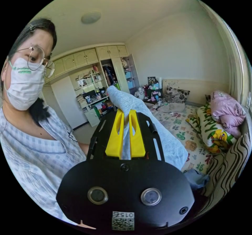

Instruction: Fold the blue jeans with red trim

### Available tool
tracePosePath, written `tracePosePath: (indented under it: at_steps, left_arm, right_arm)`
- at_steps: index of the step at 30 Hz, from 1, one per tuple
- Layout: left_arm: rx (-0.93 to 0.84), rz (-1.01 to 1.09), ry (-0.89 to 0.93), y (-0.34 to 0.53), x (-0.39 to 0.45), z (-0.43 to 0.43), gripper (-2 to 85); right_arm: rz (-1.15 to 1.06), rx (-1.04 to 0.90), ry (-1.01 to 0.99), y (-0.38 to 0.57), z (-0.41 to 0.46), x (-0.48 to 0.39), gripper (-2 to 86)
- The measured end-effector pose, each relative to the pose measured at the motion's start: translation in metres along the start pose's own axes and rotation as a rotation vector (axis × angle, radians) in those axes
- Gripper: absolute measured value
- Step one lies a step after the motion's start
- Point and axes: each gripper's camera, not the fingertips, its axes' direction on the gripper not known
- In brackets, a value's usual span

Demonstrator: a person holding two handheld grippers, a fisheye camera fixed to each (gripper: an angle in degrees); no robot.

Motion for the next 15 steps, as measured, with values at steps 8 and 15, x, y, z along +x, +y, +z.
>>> tracePosePath:
  at_steps: [8, 15]
  left_arm:
    - [0.035, -0.07, -0.385, 0.087, -0.064, -0.186, 3.3]
    - [-0.036, -0.217, -0.558, 0.163, -0.1, -0.348, 1.1]
  right_arm:
    - [0.032, 0.001, -0.23, 0.002, 0.155, -0.067, 2.2]
    - [0.262, -0.203, -0.347, 0.053, 0.277, -0.053, 2.6]
